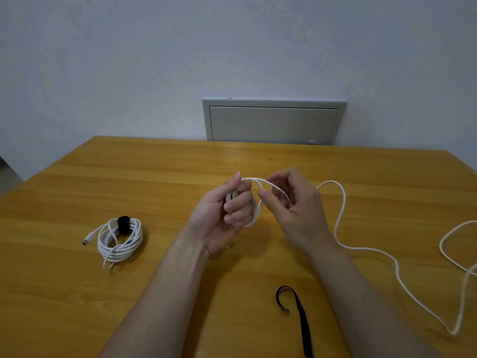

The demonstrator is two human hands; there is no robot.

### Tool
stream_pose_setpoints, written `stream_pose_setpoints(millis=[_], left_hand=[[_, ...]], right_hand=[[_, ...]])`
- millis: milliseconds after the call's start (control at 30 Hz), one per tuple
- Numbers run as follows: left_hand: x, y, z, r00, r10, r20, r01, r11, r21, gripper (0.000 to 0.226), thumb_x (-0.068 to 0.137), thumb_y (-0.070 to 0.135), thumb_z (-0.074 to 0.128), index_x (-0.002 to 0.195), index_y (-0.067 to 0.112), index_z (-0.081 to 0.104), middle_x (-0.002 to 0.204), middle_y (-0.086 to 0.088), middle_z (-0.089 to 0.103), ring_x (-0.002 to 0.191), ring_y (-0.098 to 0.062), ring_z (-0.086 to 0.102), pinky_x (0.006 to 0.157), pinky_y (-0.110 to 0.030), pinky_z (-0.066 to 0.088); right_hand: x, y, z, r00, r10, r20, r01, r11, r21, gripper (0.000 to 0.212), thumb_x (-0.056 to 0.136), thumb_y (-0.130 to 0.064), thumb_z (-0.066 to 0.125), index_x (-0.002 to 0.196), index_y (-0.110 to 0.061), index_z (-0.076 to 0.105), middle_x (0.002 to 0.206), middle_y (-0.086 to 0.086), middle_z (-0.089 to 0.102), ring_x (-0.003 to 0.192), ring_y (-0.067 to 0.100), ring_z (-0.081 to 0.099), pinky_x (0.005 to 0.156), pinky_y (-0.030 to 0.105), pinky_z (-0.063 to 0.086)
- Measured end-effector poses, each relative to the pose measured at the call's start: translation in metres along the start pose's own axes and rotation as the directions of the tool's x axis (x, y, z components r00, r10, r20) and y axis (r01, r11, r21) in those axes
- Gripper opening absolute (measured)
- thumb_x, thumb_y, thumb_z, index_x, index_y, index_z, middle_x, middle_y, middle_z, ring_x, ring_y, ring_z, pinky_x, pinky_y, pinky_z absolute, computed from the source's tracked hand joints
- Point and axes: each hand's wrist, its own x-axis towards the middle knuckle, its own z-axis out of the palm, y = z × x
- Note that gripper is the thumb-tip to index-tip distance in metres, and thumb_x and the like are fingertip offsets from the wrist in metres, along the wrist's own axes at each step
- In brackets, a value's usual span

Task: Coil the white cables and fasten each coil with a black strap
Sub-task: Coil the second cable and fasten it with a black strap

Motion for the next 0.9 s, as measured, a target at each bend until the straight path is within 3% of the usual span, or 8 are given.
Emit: stream_pose_setpoints(millis=[67, 167, 233, 333, 467, 567, 700, 900], left_hand=[[0.0, -0.002, 0.002, 1.0, -0.001, 0.014, 0.001, 1.0, 0.007, 0.034, 0.104, 0.033, 0.042, 0.078, 0.016, 0.054, 0.048, 0.01, 0.026, 0.037, -0.005, 0.027, 0.042, -0.019, 0.035], [-0.002, -0.003, 0.004, 1.0, -0.016, 0.022, 0.015, 0.998, 0.056, 0.038, 0.103, 0.034, 0.045, 0.069, 0.019, 0.054, 0.043, 0.01, 0.026, 0.036, -0.008, 0.021, 0.04, -0.02, 0.027], [-0.004, -0.001, 0.002, 0.998, -0.04, 0.051, 0.035, 0.996, 0.085, 0.038, 0.1, 0.034, 0.053, 0.065, 0.02, 0.048, 0.039, 0.01, 0.029, 0.031, -0.007, 0.025, 0.039, -0.021, 0.027], [-0.008, 0.0, 0.001, 0.996, -0.057, 0.063, 0.049, 0.992, 0.118, 0.042, 0.095, 0.032, 0.063, 0.059, 0.022, 0.044, 0.035, 0.008, 0.04, 0.03, -0.006, 0.039, 0.041, -0.022, 0.031], [-0.008, -0.002, 0.008, 0.998, -0.034, -0.043, 0.042, 0.983, 0.178, 0.045, 0.093, 0.029, 0.054, 0.05, 0.022, 0.043, 0.037, 0.001, 0.045, 0.034, -0.012, 0.048, 0.044, -0.021, 0.04], [-0.004, -0.005, 0.01, 0.992, -0.018, -0.125, 0.05, 0.966, 0.255, 0.044, 0.095, 0.03, 0.055, 0.052, 0.018, 0.052, 0.048, -0.005, 0.058, 0.044, -0.016, 0.059, 0.05, -0.021, 0.047], [0.001, -0.011, 0.015, 0.965, 0.043, -0.257, 0.05, 0.937, 0.346, 0.04, 0.089, 0.029, 0.062, 0.053, 0.013, 0.059, 0.054, -0.009, 0.064, 0.047, -0.017, 0.065, 0.047, -0.019, 0.049], [0.003, -0.012, 0.013, 0.952, 0.094, -0.292, -0.006, 0.958, 0.287, 0.034, 0.087, 0.034, 0.065, 0.058, 0.015, 0.065, 0.059, -0.002, 0.062, 0.046, -0.008, 0.058, 0.047, -0.015, 0.051]], right_hand=[[-0.001, 0.003, 0.005, 1.0, 0.007, 0.019, -0.006, 0.999, -0.045, 0.024, 0.095, -0.03, 0.067, 0.118, -0.023, 0.067, 0.1, -0.004, 0.068, 0.067, 0.011, 0.055, 0.064, 0.018, 0.042], [-0.002, 0.004, 0.01, 0.993, 0.025, 0.113, -0.017, 0.997, -0.07, 0.036, 0.103, -0.033, 0.051, 0.132, -0.019, 0.066, 0.116, -0.007, 0.072, 0.101, 0.006, 0.066, 0.086, 0.025, 0.051], [-0.003, 0.003, 0.013, 0.979, 0.051, 0.199, -0.041, 0.998, -0.052, 0.036, 0.107, -0.033, 0.042, 0.122, -0.017, 0.071, 0.1, -0.01, 0.073, 0.093, 0.01, 0.067, 0.082, 0.037, 0.053], [-0.005, -0.002, 0.016, 0.969, 0.063, 0.237, -0.061, 0.998, -0.015, 0.038, 0.109, -0.033, 0.038, 0.108, -0.012, 0.069, 0.087, 0.002, 0.071, 0.081, 0.022, 0.066, 0.074, 0.048, 0.05], [-0.006, -0.009, 0.018, 0.979, 0.091, 0.18, -0.097, 0.995, 0.026, 0.033, 0.109, -0.03, 0.039, 0.1, -0.014, 0.066, 0.081, -0.004, 0.068, 0.074, 0.013, 0.063, 0.068, 0.038, 0.05], [-0.005, -0.011, 0.019, 0.982, 0.099, 0.161, -0.113, 0.991, 0.078, 0.034, 0.111, -0.028, 0.038, 0.093, -0.013, 0.063, 0.069, -0.006, 0.066, 0.063, 0.018, 0.065, 0.06, 0.041, 0.052], [-0.007, -0.01, 0.02, 0.991, 0.11, 0.081, -0.113, 0.993, 0.038, 0.034, 0.11, -0.016, 0.039, 0.084, -0.008, 0.058, 0.057, -0.014, 0.057, 0.053, -0.002, 0.059, 0.052, 0.01, 0.039], [-0.003, -0.009, 0.019, 0.998, 0.065, 0.012, -0.064, 0.995, -0.077, 0.034, 0.108, -0.031, 0.037, 0.085, -0.018, 0.058, 0.065, -0.012, 0.06, 0.063, 0.008, 0.059, 0.056, 0.024, 0.043]])
